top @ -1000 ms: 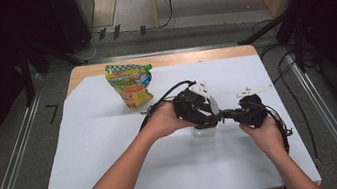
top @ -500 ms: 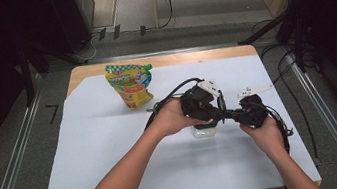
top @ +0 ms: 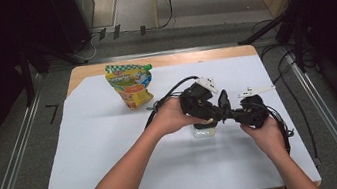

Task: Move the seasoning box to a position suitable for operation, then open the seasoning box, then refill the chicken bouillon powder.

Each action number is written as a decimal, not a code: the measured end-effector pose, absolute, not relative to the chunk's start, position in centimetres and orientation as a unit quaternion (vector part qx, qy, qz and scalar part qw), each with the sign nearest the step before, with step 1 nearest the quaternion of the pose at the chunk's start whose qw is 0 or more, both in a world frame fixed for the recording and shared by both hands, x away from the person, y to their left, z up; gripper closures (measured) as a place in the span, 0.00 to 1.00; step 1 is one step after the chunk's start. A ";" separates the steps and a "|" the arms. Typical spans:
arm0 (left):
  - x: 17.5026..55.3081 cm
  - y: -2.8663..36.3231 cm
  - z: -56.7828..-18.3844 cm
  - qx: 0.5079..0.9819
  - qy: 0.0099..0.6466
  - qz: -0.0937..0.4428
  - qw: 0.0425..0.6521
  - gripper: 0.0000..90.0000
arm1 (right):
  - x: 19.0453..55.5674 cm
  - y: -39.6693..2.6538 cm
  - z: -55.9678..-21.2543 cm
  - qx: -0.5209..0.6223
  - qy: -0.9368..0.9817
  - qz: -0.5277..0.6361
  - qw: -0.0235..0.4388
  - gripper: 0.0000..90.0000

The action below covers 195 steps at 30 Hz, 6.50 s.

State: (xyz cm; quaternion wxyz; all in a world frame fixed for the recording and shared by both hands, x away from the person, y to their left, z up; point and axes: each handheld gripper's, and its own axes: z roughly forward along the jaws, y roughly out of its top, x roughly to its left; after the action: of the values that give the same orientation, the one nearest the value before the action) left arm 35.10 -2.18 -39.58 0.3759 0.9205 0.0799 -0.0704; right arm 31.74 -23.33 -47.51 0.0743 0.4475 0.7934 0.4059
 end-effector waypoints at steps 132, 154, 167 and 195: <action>44.6 22.8 -39.4 0.872 0.308 0.075 0.374 0.58 | 26.1 -20.7 -46.4 0.335 0.837 0.427 0.066 0.58; 42.3 22.4 -38.1 0.841 0.348 0.065 0.409 0.87 | 25.3 -19.0 -45.2 0.292 0.839 0.455 0.061 0.61; 41.1 20.6 -35.3 0.855 0.328 0.055 0.398 0.91 | 24.5 -17.2 -44.8 0.265 0.847 0.459 0.052 0.61; 35.4 18.4 -34.5 0.856 0.281 0.026 0.432 0.95 | 24.3 -15.1 -45.2 0.245 0.855 0.455 0.048 0.61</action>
State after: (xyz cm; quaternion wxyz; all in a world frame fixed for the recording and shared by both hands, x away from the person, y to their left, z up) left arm 35.41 18.39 -34.49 0.4324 0.8564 0.2809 0.0256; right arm 24.34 -15.15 -45.23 0.0480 0.2451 0.8549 0.4547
